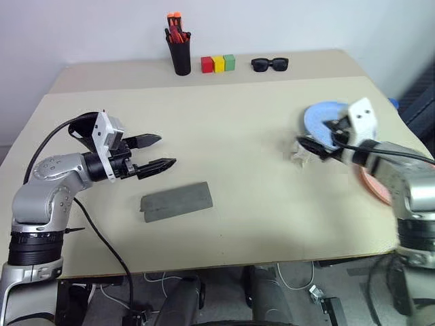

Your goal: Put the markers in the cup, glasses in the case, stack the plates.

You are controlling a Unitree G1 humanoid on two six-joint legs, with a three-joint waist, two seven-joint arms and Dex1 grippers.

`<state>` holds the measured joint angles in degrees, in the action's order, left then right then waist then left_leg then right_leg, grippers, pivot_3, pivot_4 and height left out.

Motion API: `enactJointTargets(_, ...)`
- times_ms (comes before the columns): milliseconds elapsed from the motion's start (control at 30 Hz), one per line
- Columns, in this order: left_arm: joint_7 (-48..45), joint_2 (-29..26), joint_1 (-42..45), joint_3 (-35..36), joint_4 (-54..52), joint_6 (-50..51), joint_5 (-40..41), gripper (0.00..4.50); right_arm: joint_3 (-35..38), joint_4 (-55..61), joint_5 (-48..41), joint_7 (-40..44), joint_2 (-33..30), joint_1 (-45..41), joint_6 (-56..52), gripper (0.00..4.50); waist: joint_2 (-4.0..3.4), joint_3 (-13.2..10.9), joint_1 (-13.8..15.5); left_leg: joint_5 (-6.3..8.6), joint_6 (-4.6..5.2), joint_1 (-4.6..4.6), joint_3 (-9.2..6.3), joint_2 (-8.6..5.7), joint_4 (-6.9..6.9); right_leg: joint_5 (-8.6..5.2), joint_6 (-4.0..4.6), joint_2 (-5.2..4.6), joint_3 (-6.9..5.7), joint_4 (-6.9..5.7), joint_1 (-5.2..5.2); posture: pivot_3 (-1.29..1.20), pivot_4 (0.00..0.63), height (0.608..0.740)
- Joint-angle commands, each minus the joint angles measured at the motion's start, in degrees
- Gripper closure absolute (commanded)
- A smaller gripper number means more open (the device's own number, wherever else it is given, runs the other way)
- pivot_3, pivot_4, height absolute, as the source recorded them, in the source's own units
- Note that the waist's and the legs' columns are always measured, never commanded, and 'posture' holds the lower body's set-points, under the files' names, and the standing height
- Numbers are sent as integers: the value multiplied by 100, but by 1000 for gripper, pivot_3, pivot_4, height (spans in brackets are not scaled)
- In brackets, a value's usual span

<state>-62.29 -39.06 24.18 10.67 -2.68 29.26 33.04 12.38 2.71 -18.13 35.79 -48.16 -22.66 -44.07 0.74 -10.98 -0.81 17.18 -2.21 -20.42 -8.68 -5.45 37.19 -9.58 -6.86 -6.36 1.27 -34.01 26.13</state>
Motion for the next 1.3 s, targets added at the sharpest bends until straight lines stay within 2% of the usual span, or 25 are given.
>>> enactJointTargets(33, -153, 63, 251, -2, 191, -328, 19, 25, 432, 317, 35, -161, -264, 236, -381, 0, 0, 0, -10, 0, 0, 2, 11, 5, 1, 0, 0, 1, 5, 0, 0, 0, 150, 740)
enactJointTargets(133, -243, 188, 478, -117, 437, -543, -34, 25, 507, 323, 233, -311, -489, 628, -550, 0, 1, 0, 13, 0, 1, 4, 38, 15, 11, 2, 1, 2, 6, -1, -5, 0, 150, 740)
enactJointTargets(367, -644, 235, 659, -320, 656, -805, -31, 25, 457, 139, 467, -603, -493, 1093, -990, 0, 1, 0, 11, 3, 6, 7, 58, 19, 23, 4, -4, -1, 6, 3, -16, 0, 150, 740)
enactJointTargets(467, -683, 200, 655, -334, 520, -664, 29, 0, 483, -63, 462, -672, -427, 1039, -1130, 905, 1, 0, 8, 3, 6, 6, 61, 19, 25, 6, -6, -3, 7, 3, -17, 0, 150, 740)
enactJointTargets(567, -638, 182, 622, -324, 421, -610, 15, 0, 421, -189, 494, -700, -399, 998, -1112, 2311, 1, 0, 10, 3, 7, 8, 61, 19, 26, 6, -7, -2, 7, 3, -21, 0, 150, 740)
enactJointTargets(700, -559, 158, 557, -259, 295, -497, 50, 0, 390, -411, 599, -844, -400, 698, -915, 4428, 1, 0, 6, 4, 8, 8, 61, 19, 28, 7, -9, -2, 7, 4, -23, 0, 150, 740)
enactJointTargets(900, -308, 190, 466, -161, 155, -535, 39, 0, 197, -1273, 1069, -1345, -285, -506, 251, 4428, 1, -1, 1, 4, 8, 11, 64, 19, 30, 9, -12, -2, 8, 6, -27, 0, 150, 740)
enactJointTargets(1067, -139, 187, 354, -129, -5, -512, 72, 0, -526, -2143, 1359, -1036, 75, -1522, 1351, 4428, 1, -1, -53, 4, 8, 12, 67, 21, 29, 10, -12, 0, 8, 10, -27, 0, 150, 740)
enactJointTargets(1300, 180, 123, 161, -31, -400, -329, 164, 0, -1278, -3382, 1739, -657, 636, -2422, 2160, 4428, 2, -2, 0, 3, 7, 5, 67, 21, 28, 13, -16, -1, 8, 19, -26, 0, 150, 740)
